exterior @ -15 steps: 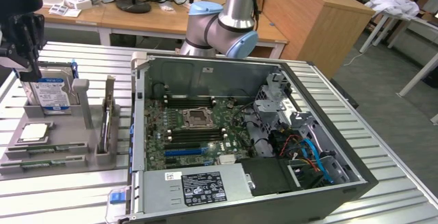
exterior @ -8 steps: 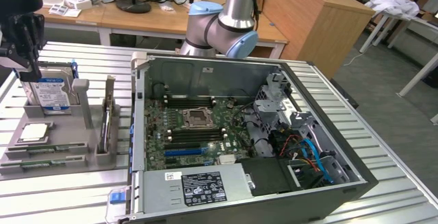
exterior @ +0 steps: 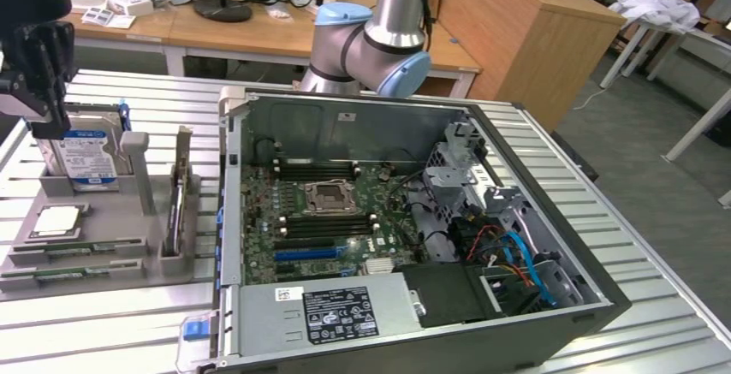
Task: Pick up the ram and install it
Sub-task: 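Pick up the ram and move it above insertion slot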
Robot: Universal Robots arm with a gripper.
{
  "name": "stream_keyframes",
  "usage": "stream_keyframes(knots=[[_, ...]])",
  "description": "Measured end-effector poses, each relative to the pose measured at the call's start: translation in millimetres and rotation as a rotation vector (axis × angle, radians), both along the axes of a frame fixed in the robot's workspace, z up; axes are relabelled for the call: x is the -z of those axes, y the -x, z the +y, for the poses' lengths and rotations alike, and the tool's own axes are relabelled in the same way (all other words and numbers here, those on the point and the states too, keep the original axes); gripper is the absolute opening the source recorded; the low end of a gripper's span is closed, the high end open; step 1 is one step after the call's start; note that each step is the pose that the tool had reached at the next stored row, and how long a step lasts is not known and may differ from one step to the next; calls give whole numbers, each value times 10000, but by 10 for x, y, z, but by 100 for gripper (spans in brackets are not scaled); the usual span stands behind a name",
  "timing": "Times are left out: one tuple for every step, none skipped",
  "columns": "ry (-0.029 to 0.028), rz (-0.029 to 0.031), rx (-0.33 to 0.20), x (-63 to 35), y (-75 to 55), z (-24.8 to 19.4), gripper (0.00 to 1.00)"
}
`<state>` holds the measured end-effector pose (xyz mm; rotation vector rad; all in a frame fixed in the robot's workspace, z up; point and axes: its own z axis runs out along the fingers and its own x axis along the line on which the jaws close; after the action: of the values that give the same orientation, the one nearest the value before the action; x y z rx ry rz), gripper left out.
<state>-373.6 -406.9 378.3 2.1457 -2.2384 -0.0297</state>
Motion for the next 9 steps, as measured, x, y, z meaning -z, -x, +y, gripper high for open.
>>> stream_keyframes(knots=[[0, 0, 0, 0, 0, 0, 23], [0, 0, 0, 0, 0, 0, 29], [1, 1, 0, -1, 0, 0, 29], [1, 1, 0, -1, 0, 0, 36], [1, 1, 0, 0, 0, 0, 36], [1, 0, 0, 0, 0, 0, 36], [1, 0, 0, 0, 0, 0, 36], [0, 0, 0, 0, 0, 0, 36], [0, 1, -1, 0, 0, 0, 36]])
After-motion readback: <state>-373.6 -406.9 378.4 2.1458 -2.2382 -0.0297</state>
